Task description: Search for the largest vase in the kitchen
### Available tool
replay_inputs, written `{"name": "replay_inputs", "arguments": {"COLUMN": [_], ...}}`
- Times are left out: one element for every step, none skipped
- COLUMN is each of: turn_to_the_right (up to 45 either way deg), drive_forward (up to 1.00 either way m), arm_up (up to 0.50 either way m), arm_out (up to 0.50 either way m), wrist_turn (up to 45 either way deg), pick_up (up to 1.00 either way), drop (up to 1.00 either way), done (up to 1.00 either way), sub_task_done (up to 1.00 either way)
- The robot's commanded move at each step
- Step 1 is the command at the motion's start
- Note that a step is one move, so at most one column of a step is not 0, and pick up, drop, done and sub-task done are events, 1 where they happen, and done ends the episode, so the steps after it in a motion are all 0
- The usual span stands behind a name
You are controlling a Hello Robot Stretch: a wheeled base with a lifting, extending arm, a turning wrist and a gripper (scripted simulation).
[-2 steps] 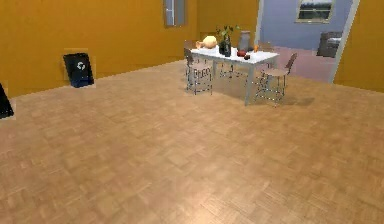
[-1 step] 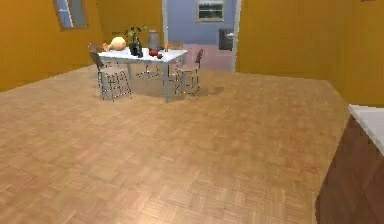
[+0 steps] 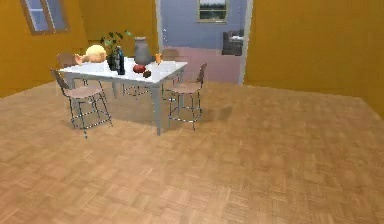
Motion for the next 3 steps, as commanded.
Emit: {"name": "replay_inputs", "arguments": {"turn_to_the_right": [0.0, 0.0, -27.0], "drive_forward": [1.00, 0.65, 0.00], "arm_up": [0.00, 0.00, 0.00], "arm_out": [0.00, 0.00, 0.00], "wrist_turn": [0.0, 0.0, 0.0], "pick_up": [0.00, 0.00, 0.00], "drop": [0.00, 0.00, 0.00], "done": [0.00, 0.00, 0.00], "sub_task_done": [0.00, 0.00, 0.00]}}
